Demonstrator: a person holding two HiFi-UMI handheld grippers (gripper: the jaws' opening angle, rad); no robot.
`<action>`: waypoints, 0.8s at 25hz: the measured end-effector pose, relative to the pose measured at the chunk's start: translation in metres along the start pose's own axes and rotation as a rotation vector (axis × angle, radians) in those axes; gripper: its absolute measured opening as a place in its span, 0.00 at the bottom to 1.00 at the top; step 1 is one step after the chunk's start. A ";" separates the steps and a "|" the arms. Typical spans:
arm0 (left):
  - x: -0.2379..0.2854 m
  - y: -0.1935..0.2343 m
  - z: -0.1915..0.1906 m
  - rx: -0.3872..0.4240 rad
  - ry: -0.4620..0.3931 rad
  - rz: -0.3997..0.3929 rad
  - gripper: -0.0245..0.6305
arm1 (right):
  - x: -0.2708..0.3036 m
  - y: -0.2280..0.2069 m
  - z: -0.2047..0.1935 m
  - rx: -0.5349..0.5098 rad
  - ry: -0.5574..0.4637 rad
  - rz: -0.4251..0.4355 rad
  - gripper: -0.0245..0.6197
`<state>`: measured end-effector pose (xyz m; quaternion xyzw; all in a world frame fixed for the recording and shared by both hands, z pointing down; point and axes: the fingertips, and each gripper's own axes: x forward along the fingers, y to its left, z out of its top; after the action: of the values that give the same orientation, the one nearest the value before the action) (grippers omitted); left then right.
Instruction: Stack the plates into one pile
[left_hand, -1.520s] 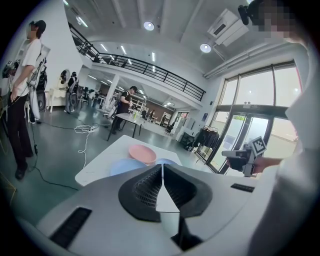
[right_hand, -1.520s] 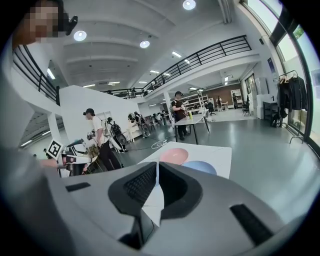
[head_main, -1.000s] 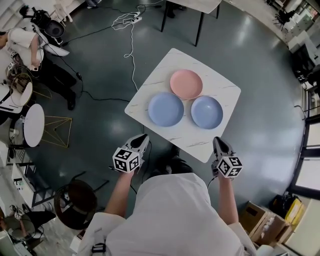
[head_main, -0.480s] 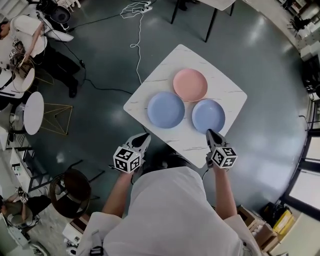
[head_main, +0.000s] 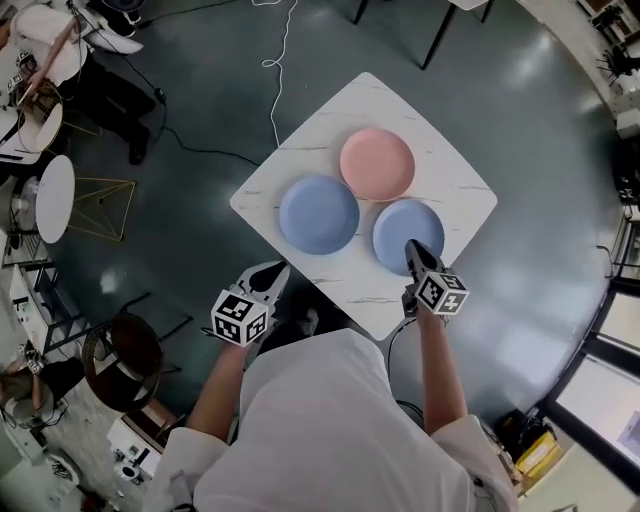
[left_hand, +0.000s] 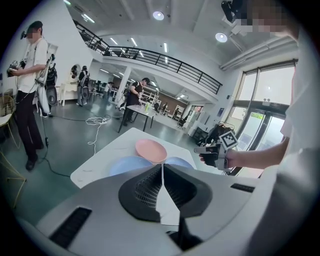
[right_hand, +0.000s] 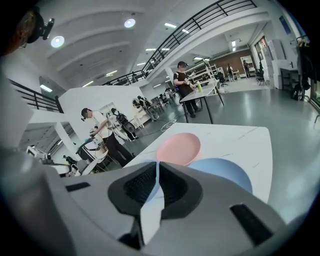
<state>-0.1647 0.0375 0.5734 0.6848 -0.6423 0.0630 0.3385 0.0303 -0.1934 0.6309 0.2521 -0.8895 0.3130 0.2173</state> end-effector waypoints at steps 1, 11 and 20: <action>0.003 0.000 0.001 0.000 0.001 0.002 0.07 | 0.007 -0.006 0.001 0.008 0.004 0.000 0.09; 0.044 -0.009 -0.002 -0.004 0.038 -0.017 0.07 | 0.065 -0.054 0.010 0.024 0.078 0.017 0.09; 0.064 0.013 -0.011 -0.047 0.055 0.019 0.07 | 0.127 -0.101 0.019 0.035 0.178 0.027 0.17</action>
<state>-0.1622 -0.0099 0.6201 0.6685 -0.6405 0.0699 0.3714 -0.0141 -0.3138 0.7318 0.2152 -0.8644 0.3524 0.2869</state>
